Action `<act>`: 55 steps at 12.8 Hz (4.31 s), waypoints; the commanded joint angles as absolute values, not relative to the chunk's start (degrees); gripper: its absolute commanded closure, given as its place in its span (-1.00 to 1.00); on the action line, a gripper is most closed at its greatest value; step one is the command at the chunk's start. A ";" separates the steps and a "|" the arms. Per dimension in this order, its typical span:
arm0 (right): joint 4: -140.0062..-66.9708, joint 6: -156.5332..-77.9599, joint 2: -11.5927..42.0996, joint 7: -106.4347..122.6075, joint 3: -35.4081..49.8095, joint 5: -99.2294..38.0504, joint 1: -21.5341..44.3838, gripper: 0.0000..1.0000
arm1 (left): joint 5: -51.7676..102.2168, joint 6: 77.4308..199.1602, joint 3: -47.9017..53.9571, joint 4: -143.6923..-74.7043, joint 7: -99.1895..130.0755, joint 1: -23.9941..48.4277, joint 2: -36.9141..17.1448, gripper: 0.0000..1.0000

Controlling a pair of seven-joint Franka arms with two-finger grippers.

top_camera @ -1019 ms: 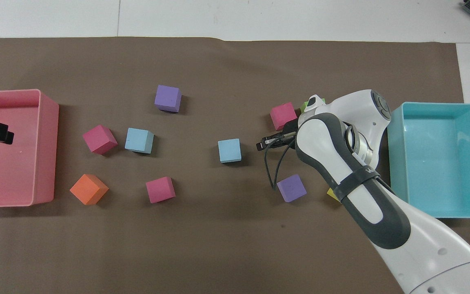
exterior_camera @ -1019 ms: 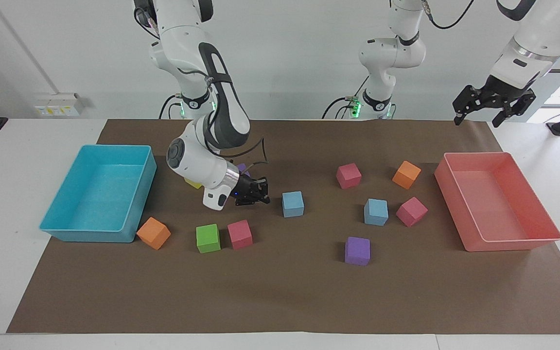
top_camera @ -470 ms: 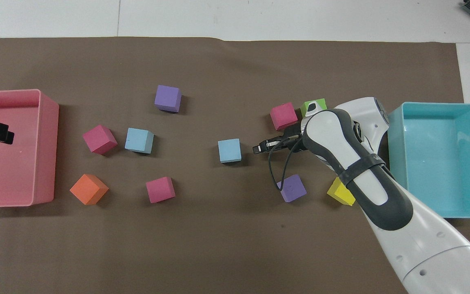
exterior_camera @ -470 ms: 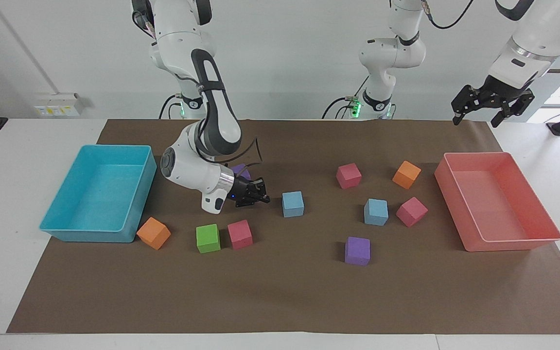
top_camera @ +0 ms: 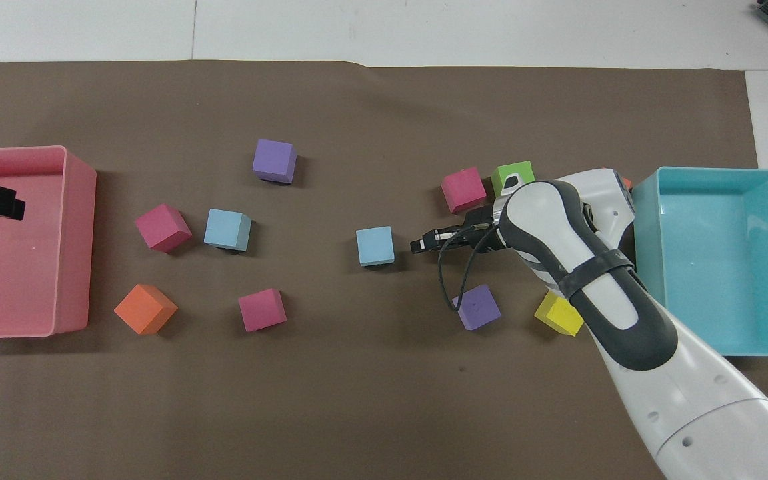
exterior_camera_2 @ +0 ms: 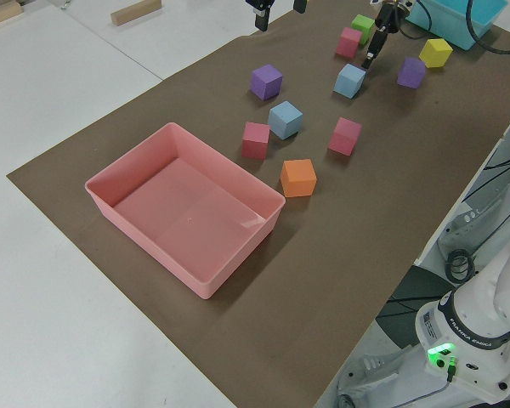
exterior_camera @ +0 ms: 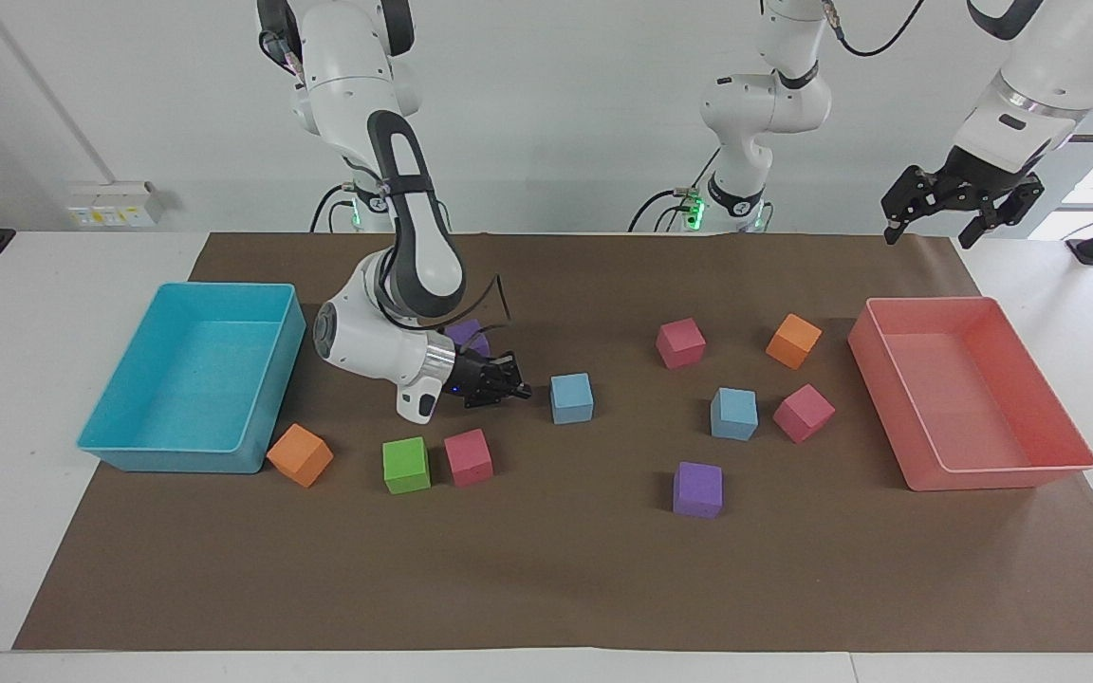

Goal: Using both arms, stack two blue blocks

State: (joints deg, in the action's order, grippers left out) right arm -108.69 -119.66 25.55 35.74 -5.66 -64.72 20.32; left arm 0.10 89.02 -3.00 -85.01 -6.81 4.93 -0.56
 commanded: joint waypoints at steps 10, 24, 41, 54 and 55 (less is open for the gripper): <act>-110.57 -121.20 25.49 35.24 -5.01 -67.76 20.39 1.00 | -0.70 119.85 -2.81 -106.33 2.10 15.72 -8.07 -1.00; -110.21 -121.29 27.16 35.68 -4.83 -71.37 20.21 1.00 | 1.76 132.19 -2.72 -113.46 8.44 18.72 -15.38 -1.00; -110.39 -121.64 27.51 36.21 -4.75 -74.88 20.48 1.00 | 1.76 126.85 -2.90 -110.50 9.05 20.21 -13.27 1.00; -110.48 -121.99 27.42 36.21 -4.75 -74.88 20.57 1.00 | 0.08 117.77 -2.81 -95.55 34.96 35.58 -17.47 1.00; -110.57 -121.99 27.42 36.21 -4.75 -74.88 20.57 1.00 | 0.44 117.16 -2.73 -92.23 36.55 36.20 -19.58 1.00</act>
State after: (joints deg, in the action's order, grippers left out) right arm -110.16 -120.77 27.46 35.41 -5.22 -73.06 20.65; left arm 0.88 118.44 -1.68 -97.55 33.21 33.80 -15.15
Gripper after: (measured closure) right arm 0.991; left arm 0.485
